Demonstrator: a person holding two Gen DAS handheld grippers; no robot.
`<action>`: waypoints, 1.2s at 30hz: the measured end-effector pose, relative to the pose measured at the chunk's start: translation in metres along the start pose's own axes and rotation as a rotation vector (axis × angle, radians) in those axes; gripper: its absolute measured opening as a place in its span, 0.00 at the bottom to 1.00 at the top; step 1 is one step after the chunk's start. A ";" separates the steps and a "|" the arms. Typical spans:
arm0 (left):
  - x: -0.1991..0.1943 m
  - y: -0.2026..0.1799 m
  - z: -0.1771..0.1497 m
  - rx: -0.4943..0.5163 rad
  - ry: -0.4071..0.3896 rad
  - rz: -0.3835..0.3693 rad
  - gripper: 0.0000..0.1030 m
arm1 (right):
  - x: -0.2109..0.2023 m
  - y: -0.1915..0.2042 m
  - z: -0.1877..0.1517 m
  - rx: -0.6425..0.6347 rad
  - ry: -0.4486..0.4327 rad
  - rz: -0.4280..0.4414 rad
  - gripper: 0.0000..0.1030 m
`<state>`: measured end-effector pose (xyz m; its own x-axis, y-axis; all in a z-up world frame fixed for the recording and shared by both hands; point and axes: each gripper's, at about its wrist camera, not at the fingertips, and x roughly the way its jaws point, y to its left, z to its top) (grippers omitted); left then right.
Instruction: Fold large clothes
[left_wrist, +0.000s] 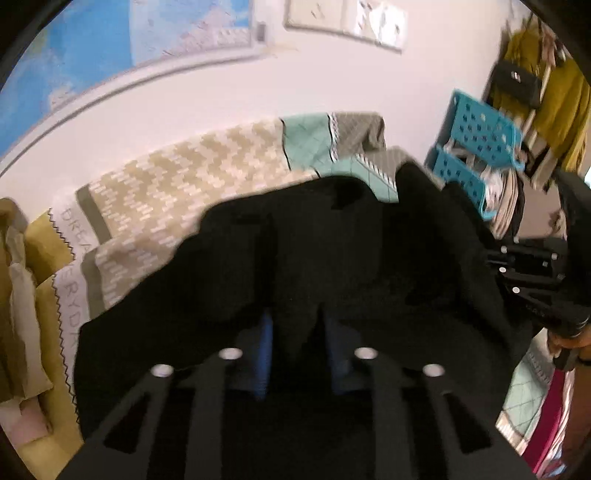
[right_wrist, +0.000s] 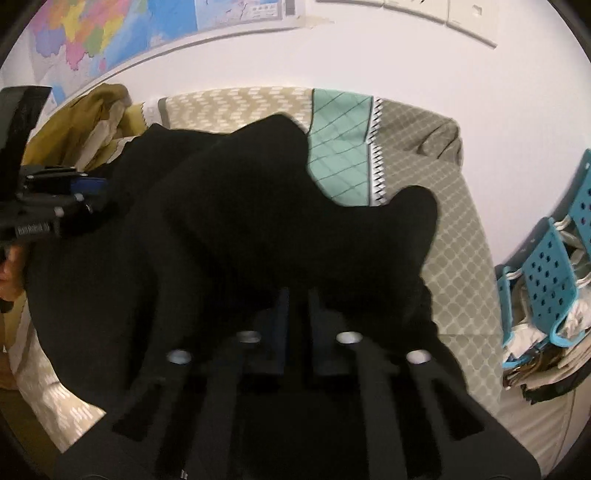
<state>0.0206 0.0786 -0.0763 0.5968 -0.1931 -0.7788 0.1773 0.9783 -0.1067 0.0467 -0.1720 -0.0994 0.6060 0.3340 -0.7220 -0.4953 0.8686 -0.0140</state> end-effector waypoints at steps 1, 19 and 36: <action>-0.006 0.007 0.000 -0.025 -0.014 -0.009 0.12 | -0.007 -0.003 0.000 0.006 -0.023 -0.020 0.04; -0.049 0.033 -0.021 -0.075 -0.107 0.028 0.68 | -0.058 -0.013 -0.005 0.154 -0.223 0.064 0.40; -0.048 0.051 -0.044 -0.097 -0.095 0.103 0.78 | -0.021 0.047 0.016 0.062 -0.183 0.194 0.43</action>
<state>-0.0331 0.1415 -0.0715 0.6803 -0.0932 -0.7270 0.0377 0.9950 -0.0922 0.0208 -0.1322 -0.0743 0.6082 0.5522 -0.5702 -0.5776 0.8007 0.1592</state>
